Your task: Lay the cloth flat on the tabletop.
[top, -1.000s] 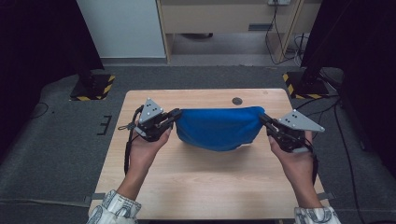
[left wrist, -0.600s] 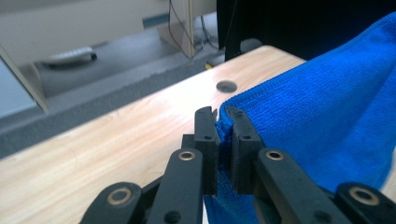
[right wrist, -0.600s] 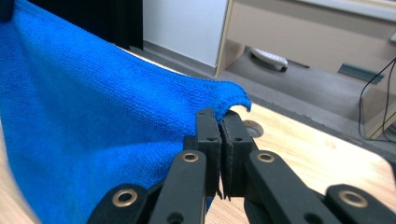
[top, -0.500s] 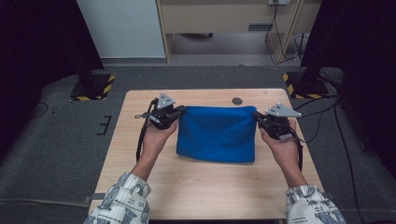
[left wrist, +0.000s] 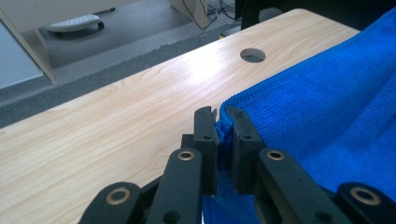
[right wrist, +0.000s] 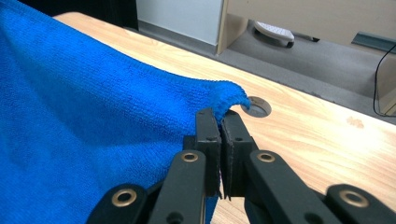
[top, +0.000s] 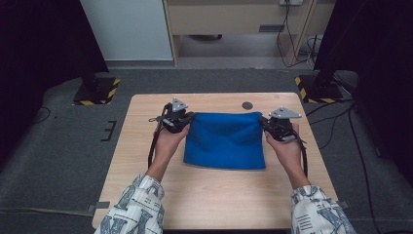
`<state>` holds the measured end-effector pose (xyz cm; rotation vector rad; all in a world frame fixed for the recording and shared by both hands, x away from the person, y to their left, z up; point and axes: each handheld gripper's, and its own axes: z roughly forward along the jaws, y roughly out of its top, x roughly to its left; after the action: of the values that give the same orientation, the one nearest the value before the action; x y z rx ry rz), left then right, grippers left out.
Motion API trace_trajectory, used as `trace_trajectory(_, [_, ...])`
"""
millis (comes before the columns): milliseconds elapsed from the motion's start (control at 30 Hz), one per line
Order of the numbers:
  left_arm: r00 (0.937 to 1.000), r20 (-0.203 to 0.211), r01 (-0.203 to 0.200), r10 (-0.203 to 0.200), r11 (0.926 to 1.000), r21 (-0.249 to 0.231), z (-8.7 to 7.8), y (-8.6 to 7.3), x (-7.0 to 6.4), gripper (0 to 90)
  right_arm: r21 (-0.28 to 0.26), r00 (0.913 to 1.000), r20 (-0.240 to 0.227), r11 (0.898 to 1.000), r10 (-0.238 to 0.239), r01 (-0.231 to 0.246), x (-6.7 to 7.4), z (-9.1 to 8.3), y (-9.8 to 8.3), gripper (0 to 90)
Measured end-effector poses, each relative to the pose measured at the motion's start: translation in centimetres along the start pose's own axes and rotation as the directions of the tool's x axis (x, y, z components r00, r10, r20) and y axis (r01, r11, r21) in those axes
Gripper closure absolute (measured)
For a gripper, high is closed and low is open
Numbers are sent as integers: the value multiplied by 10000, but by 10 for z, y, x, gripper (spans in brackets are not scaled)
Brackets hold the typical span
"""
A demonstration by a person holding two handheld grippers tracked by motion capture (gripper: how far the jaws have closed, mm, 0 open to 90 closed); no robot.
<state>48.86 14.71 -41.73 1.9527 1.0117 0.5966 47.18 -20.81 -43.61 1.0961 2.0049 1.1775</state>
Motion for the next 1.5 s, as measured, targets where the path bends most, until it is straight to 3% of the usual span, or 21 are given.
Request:
trace_trajectory(433, [9999, -154, 79, -70, 9983, 580, 22, -15, 3, 821, 626, 10000, 57, 9980, -60, 56, -2, 22, -11, 867])
trace_trajectory(733, [9981, -123, 620, -609, 9906, 1221, 49, -33, 16, 818, 1101, 9997, 200, 9938, 135, -156, -2, 51, -25, 865])
trace_trajectory(833, [9972, -304, 718, -680, 9864, 1479, 54, -37, 18, 741, 1452, 9996, 266, 9894, 37, -75, -1, 64, -30, 865])
trace_trajectory(933, [9954, -306, 946, -911, 9854, 1413, 56, -40, 21, 709, 1711, 9992, 406, 9852, 40, -109, -2, 72, -33, 846])
trace_trajectory(1000, [9939, -413, 1069, -1025, 9862, 1264, 57, -40, 22, 648, 1881, 9987, 515, 9821, 7, -104, -3, 79, -33, 782])
trace_trajectory(1033, [9921, -490, 1204, -1154, 9857, 1176, 58, -41, 23, 565, 1952, 9984, 560, 9807, 33, -142, -4, 82, -32, 731])
trace_trajectory(1100, [9886, -378, 1486, -1454, 9835, 1034, 58, -41, 25, 433, 1950, 9974, 716, 9805, 96, -234, -5, 84, -29, 652])
trace_trajectory(1167, [9849, -185, 1732, -1722, 9806, 920, 58, -41, 28, 362, 1846, 9961, 790, 9814, 390, -530, -7, 84, -25, 614])
trace_trajectory(1367, [9829, -122, 1838, -1835, 9791, 872, 52, -40, 31, 270, 1591, 9931, 882, 9831, 772, -906, -11, 78, -19, 391])
trace_trajectory(1500, [9840, -73, 1779, -1778, 9819, 646, 48, -37, 30, 253, 1597, 9942, 787, 9835, 733, -851, -8, 73, -19, 342])
